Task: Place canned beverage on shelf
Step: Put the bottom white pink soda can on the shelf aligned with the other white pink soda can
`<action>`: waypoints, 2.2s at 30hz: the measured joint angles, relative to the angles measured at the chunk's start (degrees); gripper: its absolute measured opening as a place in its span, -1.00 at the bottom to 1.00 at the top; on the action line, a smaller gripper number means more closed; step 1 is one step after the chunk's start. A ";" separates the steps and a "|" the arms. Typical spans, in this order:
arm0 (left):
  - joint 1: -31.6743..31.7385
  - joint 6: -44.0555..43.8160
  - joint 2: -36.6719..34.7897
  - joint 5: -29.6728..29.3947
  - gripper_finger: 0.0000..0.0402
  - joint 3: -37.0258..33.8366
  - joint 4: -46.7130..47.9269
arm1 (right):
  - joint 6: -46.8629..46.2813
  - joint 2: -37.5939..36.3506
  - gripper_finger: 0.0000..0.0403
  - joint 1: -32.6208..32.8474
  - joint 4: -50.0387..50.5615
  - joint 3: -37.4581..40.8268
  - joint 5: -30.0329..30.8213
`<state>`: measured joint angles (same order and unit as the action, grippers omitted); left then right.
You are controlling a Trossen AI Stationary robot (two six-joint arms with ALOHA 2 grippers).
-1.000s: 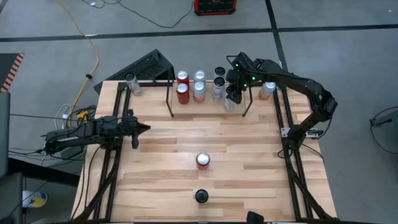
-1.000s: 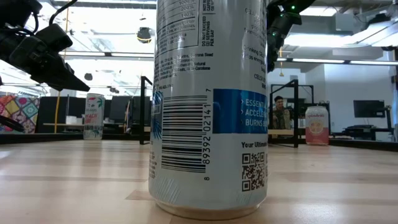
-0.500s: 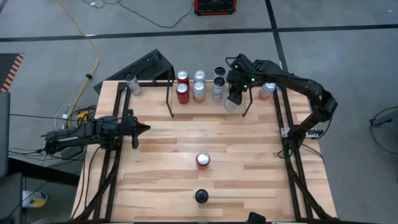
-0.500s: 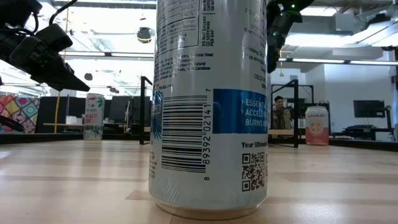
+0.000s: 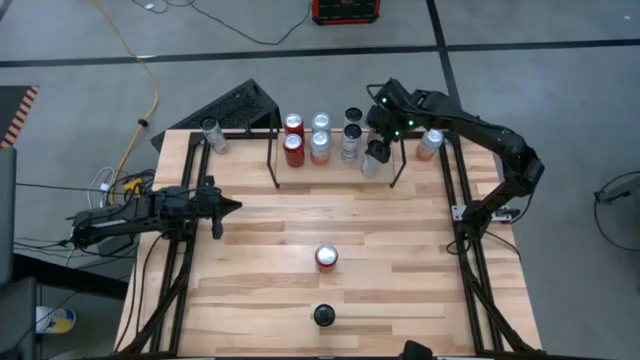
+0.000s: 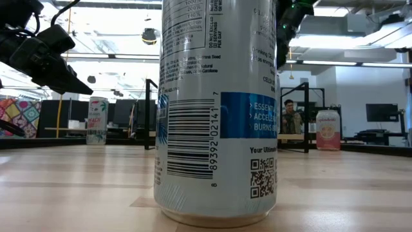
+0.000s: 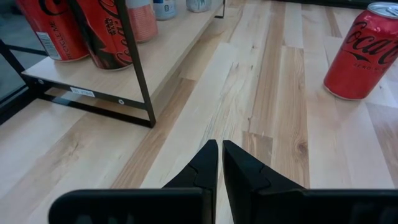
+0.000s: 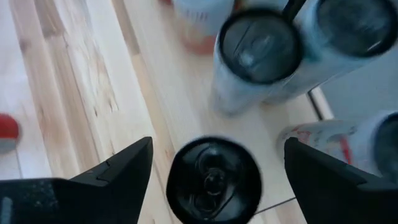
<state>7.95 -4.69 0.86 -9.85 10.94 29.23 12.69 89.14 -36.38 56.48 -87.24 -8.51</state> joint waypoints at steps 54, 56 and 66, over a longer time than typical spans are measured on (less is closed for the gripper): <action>0.02 0.00 -0.02 -0.02 -0.95 0.00 0.00 | -60.93 8.15 0.67 12.57 16.55 -11.78 25.69; 0.00 0.00 -0.02 -0.02 -0.95 0.00 0.00 | -60.90 9.67 0.67 12.50 16.65 -11.72 26.39; 0.01 0.00 0.00 0.00 -0.95 0.00 0.00 | -61.31 12.83 0.67 10.93 18.66 -11.79 26.43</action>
<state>7.95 -4.69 0.86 -9.85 10.94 29.23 -48.62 101.97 -25.45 75.14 -99.03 17.92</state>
